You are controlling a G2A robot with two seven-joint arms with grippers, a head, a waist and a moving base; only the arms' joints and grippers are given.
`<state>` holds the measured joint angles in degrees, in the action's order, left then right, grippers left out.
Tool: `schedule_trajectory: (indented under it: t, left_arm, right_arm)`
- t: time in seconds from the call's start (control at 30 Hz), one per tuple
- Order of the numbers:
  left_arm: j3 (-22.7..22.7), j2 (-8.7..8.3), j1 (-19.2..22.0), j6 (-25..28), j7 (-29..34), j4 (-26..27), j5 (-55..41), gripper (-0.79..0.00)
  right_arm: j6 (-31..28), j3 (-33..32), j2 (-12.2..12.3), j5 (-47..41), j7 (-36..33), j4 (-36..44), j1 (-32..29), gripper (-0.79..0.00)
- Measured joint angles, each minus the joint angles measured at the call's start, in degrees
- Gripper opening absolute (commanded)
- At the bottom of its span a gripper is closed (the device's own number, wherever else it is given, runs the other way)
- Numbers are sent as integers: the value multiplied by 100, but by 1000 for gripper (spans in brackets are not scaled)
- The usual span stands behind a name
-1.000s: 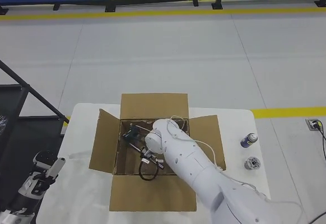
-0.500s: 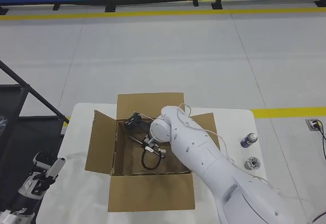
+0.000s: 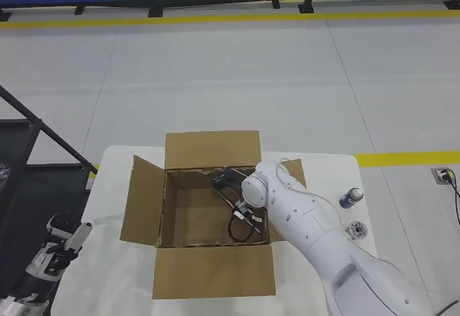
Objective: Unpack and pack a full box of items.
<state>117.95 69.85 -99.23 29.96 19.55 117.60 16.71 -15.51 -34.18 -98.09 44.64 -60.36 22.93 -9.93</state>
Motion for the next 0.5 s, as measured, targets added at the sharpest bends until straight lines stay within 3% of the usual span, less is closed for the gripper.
schedule_trajectory:
  t: [0.2,0.23,0.33,0.5]
  left_arm:
    - [0,0,0,0,0,0,0,0]
    - [0,0,0,0,0,0,0,0]
    - [0,0,0,0,0,0,0,0]
    - [0,0,0,0,0,0,0,0]
  right_arm:
    - [-33,-42,47,102,175,-35,-79,-785]
    - [-16,-35,49,143,193,-30,-98,-699]
    - [30,-21,44,213,226,-10,-153,-603]
    - [62,-13,35,302,304,-12,-216,-539]
